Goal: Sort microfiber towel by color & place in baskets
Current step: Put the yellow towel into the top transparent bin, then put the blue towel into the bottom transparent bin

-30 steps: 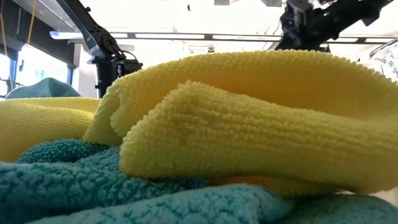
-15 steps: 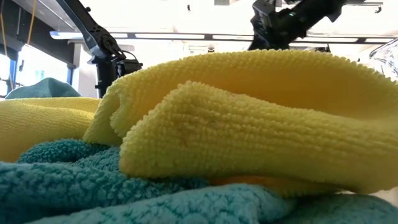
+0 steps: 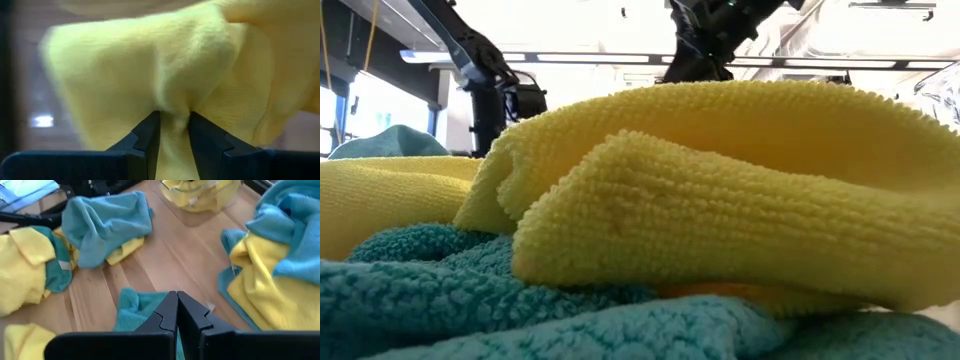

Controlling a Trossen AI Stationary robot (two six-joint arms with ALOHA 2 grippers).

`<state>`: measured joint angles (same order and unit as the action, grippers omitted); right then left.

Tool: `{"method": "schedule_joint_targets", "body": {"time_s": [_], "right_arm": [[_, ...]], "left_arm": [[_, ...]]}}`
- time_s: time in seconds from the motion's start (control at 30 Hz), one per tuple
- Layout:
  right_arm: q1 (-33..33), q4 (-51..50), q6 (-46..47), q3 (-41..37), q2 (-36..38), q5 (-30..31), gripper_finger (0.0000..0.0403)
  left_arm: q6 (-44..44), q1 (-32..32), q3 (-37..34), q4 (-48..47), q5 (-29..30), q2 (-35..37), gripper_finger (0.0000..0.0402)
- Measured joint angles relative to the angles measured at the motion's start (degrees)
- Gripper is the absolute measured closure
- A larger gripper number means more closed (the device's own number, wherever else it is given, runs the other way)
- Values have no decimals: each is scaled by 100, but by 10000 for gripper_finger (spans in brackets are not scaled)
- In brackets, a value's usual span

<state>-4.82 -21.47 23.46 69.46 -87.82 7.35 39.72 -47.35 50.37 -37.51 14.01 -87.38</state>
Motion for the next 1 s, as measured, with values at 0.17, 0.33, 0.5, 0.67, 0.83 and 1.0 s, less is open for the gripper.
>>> {"method": "schedule_joint_targets", "body": {"time_s": [0.17, 0.33, 0.5, 0.67, 0.83, 1.0], "right_arm": [[-11, -11, -53, 215, -224, 1, 403], [-44, 226, 25, 215, -339, 6, 403], [-163, 684, 95, 215, -485, 127, 403], [-408, 1237, -150, 213, -633, 110, 403], [-746, 1286, -286, 286, -648, 84, 403], [-1048, 742, -597, 960, -757, 218, 403]], "left_arm": [[-174, 137, -2, -346, 401, 715, 312], [-245, 236, -2, -486, 361, 1498, 312], [-361, 325, -2, -739, 63, 2261, 312], [-762, 809, -2, -759, 190, 3044, 312], [-1422, 1686, -2, -575, 928, 3782, 312], [-1807, 2526, -2, -279, 1246, 4247, 312]]}}
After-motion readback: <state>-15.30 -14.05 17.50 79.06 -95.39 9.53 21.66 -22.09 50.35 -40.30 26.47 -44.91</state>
